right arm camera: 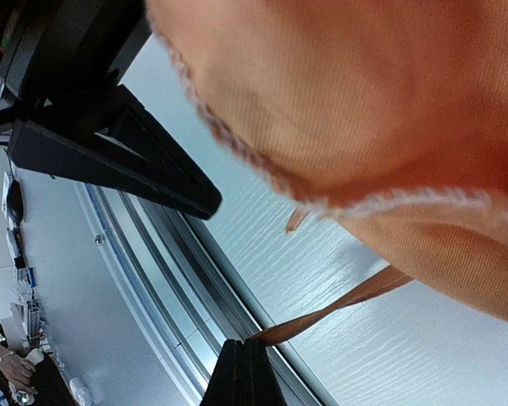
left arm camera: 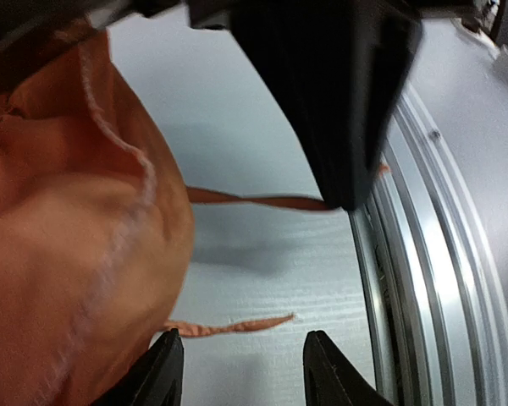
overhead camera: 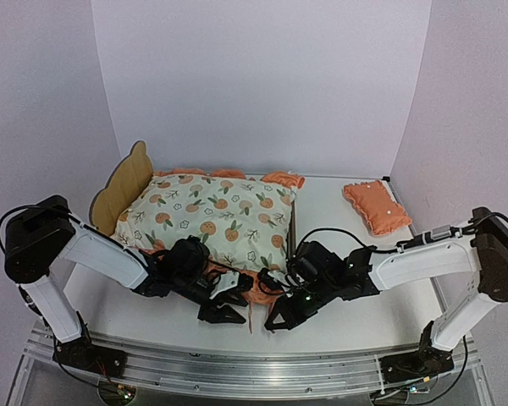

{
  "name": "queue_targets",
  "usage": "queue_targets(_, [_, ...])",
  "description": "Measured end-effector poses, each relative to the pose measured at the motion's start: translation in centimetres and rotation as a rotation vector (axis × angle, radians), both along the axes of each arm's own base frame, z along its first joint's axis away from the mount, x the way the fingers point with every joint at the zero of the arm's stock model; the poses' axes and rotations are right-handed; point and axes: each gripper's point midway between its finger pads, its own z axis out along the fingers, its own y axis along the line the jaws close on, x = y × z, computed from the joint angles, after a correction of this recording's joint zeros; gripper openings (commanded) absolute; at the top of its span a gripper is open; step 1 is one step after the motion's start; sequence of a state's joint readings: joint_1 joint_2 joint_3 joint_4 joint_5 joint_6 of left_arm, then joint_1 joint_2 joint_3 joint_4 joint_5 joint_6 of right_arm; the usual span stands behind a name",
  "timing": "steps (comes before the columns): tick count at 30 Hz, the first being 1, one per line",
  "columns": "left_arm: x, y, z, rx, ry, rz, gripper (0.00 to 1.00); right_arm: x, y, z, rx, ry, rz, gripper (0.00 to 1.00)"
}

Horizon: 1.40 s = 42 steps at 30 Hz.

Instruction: Set up the pet bed

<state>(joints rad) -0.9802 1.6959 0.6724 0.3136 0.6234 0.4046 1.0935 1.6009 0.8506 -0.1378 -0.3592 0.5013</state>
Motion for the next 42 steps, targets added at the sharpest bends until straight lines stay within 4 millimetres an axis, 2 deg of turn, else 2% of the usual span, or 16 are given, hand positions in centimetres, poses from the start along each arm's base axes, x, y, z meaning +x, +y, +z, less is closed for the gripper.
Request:
queue_targets(3, [-1.1,1.8,0.5,-0.032,-0.094,-0.041,0.46,0.2,0.5,0.3,0.024,0.015,-0.026,0.00])
queue_targets(6, [-2.0,2.5,2.0,-0.110,-0.191,-0.077,0.44,0.4,1.1,0.5,0.062,0.039,-0.068,0.00])
queue_targets(10, [-2.5,1.4,3.4,-0.193,-0.281,-0.078,0.39,0.6,1.4,-0.2,0.091,0.081,-0.133,0.00])
queue_targets(14, [-2.3,-0.2,4.0,-0.252,-0.360,-0.034,0.39,0.8,0.9,-1.1,0.082,0.120,-0.209,0.00])
queue_targets(20, [-1.9,-0.9,3.0,-0.269,-0.416,0.004,0.46,1.0,1.2,-0.8,0.119,0.143,-0.249,0.00])
queue_targets(24, [-1.9,-1.0,2.2,-0.256,-0.455,-0.025,0.48,0.4,0.4,-1.6,0.107,0.167,-0.257,0.00])
queue_targets(28, [-1.8,-1.8,1.9,-0.268,-0.530,-0.077,0.48,0.3,0.8,-1.0,0.134,0.173,-0.245,0.00])
queue_targets(35, [-1.2,-3.6,1.0,-0.293,-0.669,-0.159,0.45,0.2,1.1,0.6,0.184,0.156,-0.221,0.00])
queue_targets(42, [-1.2,-4.6,1.1,-0.338,-0.754,-0.210,0.36,0.0,1.1,0.9,0.196,0.147,-0.200,0.00])
